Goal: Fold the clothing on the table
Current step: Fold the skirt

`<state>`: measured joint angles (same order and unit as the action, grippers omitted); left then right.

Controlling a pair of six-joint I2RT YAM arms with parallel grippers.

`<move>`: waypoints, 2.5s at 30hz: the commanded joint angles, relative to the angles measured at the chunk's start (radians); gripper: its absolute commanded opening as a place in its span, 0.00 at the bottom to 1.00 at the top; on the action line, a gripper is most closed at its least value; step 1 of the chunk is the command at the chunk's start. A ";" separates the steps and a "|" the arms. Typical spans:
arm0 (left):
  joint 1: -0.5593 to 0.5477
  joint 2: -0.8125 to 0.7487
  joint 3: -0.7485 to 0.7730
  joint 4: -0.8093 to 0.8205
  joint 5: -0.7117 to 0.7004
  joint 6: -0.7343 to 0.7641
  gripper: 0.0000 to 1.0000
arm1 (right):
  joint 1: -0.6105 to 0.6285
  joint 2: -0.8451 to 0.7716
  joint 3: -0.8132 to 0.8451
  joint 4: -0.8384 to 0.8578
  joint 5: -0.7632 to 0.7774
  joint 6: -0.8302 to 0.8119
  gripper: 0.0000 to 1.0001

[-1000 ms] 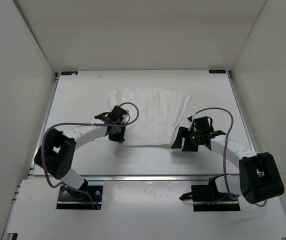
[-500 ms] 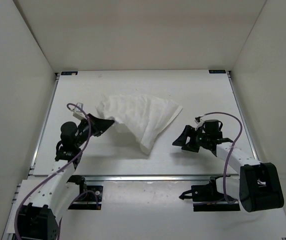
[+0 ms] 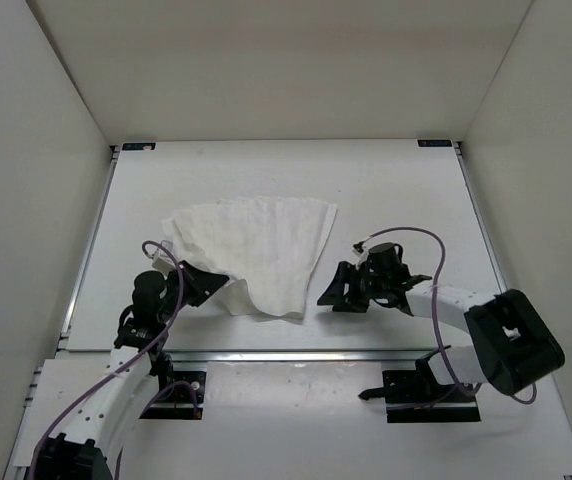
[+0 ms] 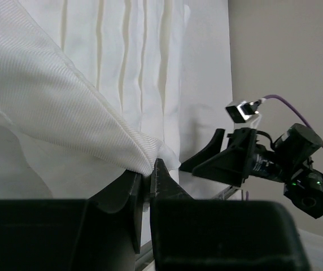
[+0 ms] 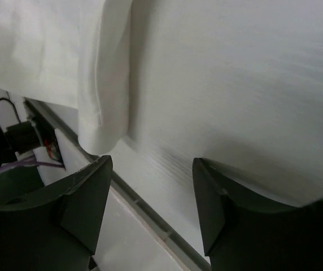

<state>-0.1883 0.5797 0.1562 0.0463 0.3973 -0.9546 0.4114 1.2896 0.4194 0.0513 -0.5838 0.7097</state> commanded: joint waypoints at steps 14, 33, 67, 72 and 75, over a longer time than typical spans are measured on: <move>-0.019 -0.121 -0.093 -0.046 -0.012 -0.012 0.00 | 0.208 0.333 0.038 0.349 0.019 0.281 0.49; -0.054 -0.055 -0.026 -0.006 0.057 0.017 0.00 | -0.221 -0.237 0.202 -0.470 0.058 -0.217 0.00; -0.069 -0.305 -0.340 -0.223 -0.022 0.040 0.00 | 0.087 -0.056 -0.286 0.341 -0.016 0.324 0.57; -0.071 -0.307 -0.342 -0.220 -0.023 0.037 0.00 | 0.144 0.002 -0.353 0.482 0.024 0.448 0.58; -0.069 -0.304 -0.339 -0.220 -0.023 0.036 0.00 | 0.127 0.025 -0.331 0.458 0.015 0.438 0.12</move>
<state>-0.2573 0.2840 0.0418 -0.1764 0.3813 -0.9245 0.5426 1.2881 0.1005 0.5175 -0.6167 1.1187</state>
